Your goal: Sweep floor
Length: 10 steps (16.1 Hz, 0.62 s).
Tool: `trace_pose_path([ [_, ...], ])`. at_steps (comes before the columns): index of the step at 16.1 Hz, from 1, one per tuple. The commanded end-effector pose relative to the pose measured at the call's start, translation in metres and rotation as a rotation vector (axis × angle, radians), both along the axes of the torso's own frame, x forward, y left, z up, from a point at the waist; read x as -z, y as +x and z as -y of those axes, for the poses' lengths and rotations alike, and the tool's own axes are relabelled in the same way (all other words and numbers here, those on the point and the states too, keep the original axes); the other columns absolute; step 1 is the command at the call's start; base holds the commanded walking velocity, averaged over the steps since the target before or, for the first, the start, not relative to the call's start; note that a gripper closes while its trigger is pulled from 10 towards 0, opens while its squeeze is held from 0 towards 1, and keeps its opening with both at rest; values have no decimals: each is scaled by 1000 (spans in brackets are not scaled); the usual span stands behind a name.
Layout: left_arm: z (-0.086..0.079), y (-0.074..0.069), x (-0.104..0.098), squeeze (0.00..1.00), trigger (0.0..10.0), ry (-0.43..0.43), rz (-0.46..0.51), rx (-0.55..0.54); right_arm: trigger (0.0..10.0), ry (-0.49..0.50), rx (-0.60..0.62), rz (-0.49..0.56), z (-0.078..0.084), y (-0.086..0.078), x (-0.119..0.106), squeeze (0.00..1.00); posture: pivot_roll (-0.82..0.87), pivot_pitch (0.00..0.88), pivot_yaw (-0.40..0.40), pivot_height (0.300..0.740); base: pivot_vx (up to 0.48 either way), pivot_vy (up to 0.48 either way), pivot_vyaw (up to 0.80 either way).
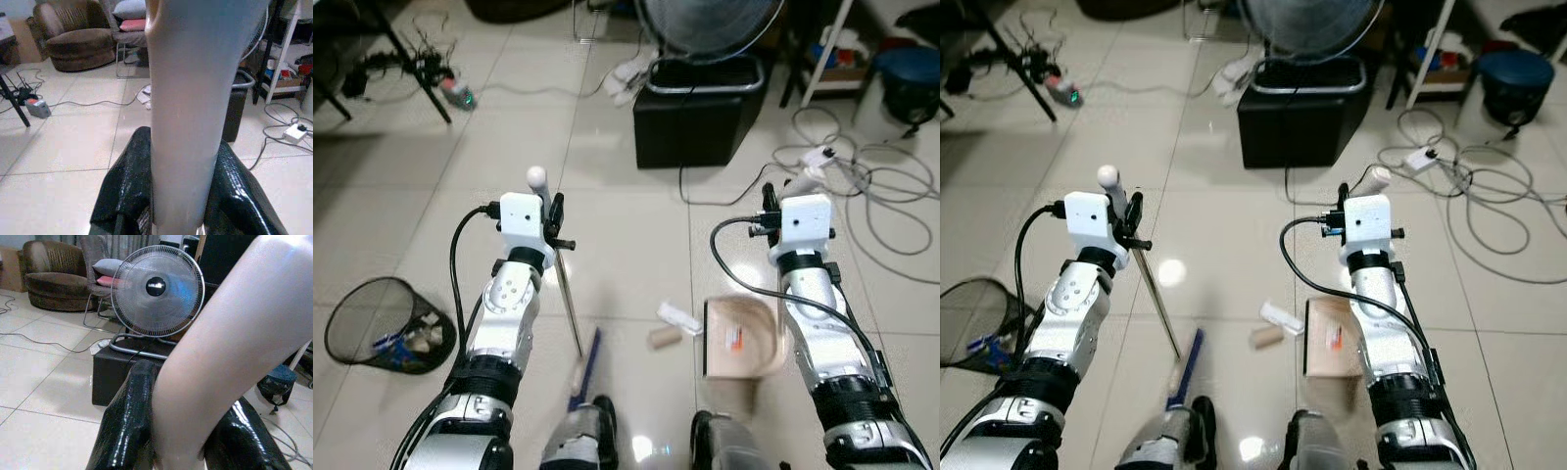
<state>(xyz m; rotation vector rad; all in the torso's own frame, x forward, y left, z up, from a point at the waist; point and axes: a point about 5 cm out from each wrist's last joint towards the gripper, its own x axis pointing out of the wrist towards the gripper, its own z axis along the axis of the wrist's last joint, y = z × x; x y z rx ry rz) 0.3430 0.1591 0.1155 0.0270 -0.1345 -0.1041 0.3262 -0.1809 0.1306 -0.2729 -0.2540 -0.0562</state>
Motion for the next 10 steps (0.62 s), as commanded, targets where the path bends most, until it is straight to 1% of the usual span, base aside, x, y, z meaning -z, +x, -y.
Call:
trace_pose_path([
  [1, -4, 2, -5, 0, 10000, 5, 33, -23, 10000, 21, 4, 16, -1, 0, 0, 0, 20, 292, 110, 740, 0, 0, 0],
  [2, -3, 3, -5, 0, 10000, 3, 38, -25, 10000, 24, 6, 11, -1, 0, 2, 0, 20, 298, 110, 740, 0, 0, 0],
  [3, 3, 4, -5, 0, 10000, -22, 50, -19, 10000, 33, 7, 0, -3, -1, 8, 0, 22, 311, 107, 740, 0, 0, 0],
  [5, 8, 5, -6, 0, 10000, -41, 59, -3, 10000, 46, 4, -8, -6, -1, 11, 0, 24, 321, 109, 740, 0, 0, 0],
  [6, 14, 6, -6, 0, 10000, -61, 61, 19, 10000, 64, -4, -16, -9, -1, 14, 0, 24, 325, 110, 740, 0, 0, 0],
  [7, 22, 7, -6, 0, 10000, -72, 61, 49, 10000, 91, -17, -23, -14, 1, 15, 0, 25, 325, 110, 740, 0, 0, 0],
  [8, 32, 9, -5, 0, 10000, -83, 54, 80, 10000, 109, -39, -26, -22, 3, 15, 0, 26, 325, 111, 740, 0, 0, 0],
  [9, 36, 9, -7, 0, 10000, -94, 64, 87, 10000, 114, -53, -25, -27, 4, 15, 0, 24, 325, 112, 740, 0, 0, 0],
  [10, 41, 11, -10, 0, 10000, -129, 70, 96, 10000, 128, -76, -21, -34, 5, 14, 0, 22, 324, 115, 740, 0, 0, 0],
])
